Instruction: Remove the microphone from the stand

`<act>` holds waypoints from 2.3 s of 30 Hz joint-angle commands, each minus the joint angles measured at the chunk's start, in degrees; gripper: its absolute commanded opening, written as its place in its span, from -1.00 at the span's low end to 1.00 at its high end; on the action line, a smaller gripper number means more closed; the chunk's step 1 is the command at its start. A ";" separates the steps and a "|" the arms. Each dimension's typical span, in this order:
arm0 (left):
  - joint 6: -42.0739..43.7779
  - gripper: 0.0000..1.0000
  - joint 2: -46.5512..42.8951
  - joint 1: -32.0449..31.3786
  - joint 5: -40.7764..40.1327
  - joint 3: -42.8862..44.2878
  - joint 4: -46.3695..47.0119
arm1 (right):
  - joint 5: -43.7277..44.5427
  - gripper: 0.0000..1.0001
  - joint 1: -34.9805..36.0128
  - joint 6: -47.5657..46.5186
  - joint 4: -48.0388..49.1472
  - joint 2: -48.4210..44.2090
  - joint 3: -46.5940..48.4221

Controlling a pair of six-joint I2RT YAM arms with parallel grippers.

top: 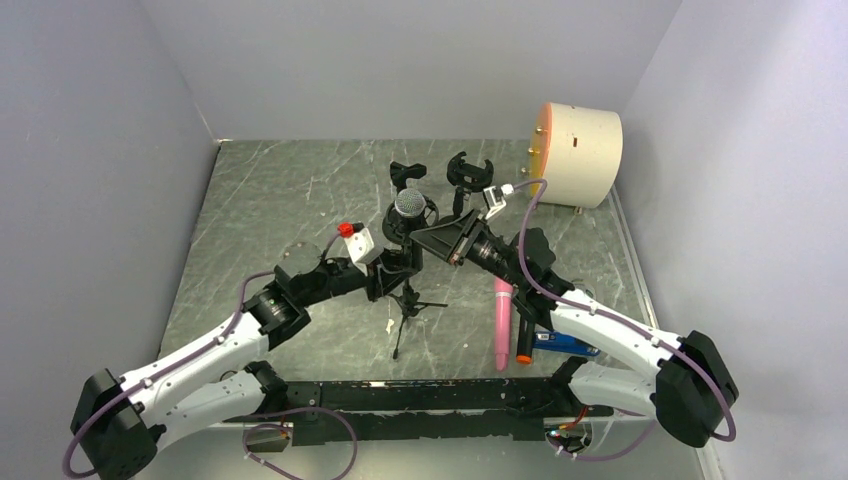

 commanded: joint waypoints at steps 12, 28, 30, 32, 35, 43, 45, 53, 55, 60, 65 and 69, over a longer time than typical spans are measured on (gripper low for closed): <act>1.36 -0.95 -0.47 -0.18 0.70 0.26 -0.09 | -0.74 -0.63 0.15 -4.73 -4.37 0.03 -0.42; 1.47 -0.95 -0.50 -0.36 0.27 -0.26 0.93 | -5.75 -0.02 -0.09 -8.28 -8.87 -0.80 2.63; 1.30 -0.95 -0.70 -0.35 0.41 -0.59 0.37 | -9.35 -0.01 -0.05 -7.45 -7.15 0.19 3.04; 1.19 -0.95 -1.04 -0.35 0.43 -1.19 0.11 | -10.76 -0.09 -0.04 -6.08 -5.50 1.01 3.06; 0.94 -0.95 -1.28 -0.37 0.26 -1.71 0.15 | -10.21 -0.33 -0.01 -5.00 -4.39 1.52 2.23; 1.62 -0.95 -1.42 -0.43 -0.26 -2.23 -2.42 | -9.34 -0.44 -0.07 -2.99 -1.88 1.65 -1.70; 1.46 -0.95 -1.41 -0.42 -0.46 -2.78 -1.86 | -9.35 -0.44 -0.04 -2.49 -0.85 2.00 -2.64; 0.89 -0.95 -0.64 -0.52 -0.69 -3.73 -1.61 | -7.99 -0.43 -0.04 -1.11 1.86 2.08 -7.34; 0.67 -0.95 -0.83 -0.51 -0.88 -4.37 -0.85 | -8.10 -0.43 0.03 -1.00 1.99 2.29 -7.84; -0.54 -0.91 -0.67 -0.59 -0.70 -5.22 -0.85 | -8.20 -0.42 0.03 -1.20 1.88 2.75 -8.73; -0.93 -0.77 -2.17 -0.60 -1.62 -6.48 -0.92 | -8.17 -0.40 -0.02 -1.18 1.81 2.93 -9.56; -0.85 -0.62 -3.18 -0.60 -1.39 -6.62 -1.89 | -8.09 -0.39 0.02 -1.52 1.57 3.45 -9.85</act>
